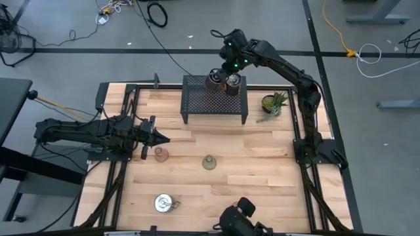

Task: Pick & Place candle stick holders
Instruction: Put the top scented candle on the shelf aligned with the other silver scented candle

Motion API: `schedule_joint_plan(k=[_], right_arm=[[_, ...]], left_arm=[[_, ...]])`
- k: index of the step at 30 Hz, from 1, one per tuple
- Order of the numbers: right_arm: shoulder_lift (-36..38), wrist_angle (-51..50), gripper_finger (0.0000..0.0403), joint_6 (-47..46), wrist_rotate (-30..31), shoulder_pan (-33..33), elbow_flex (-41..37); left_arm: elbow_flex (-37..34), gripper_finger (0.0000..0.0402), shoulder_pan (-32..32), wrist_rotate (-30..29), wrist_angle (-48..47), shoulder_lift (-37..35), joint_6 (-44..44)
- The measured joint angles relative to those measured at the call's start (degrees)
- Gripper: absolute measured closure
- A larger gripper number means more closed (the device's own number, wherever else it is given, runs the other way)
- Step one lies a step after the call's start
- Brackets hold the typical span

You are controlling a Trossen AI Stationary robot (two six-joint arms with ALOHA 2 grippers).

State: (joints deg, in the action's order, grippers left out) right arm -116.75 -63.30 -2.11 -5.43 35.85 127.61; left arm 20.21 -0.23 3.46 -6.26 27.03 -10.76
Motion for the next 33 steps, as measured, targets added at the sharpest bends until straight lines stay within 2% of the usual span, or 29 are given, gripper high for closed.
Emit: schedule_joint_plan(k=[22,33], right_arm=[[-0.98,-1.98,0.0402,0.66,0.02,0.51,0.00],[-0.94,-1.47,0.0370,0.61,1.61,0.62,0.04]], left_arm=[[0.00,0.0385,0.00,0.04,-0.02,0.01,-0.02],[0.00,0.0385,-0.02,0.04,-0.94,0.00,-0.09]])
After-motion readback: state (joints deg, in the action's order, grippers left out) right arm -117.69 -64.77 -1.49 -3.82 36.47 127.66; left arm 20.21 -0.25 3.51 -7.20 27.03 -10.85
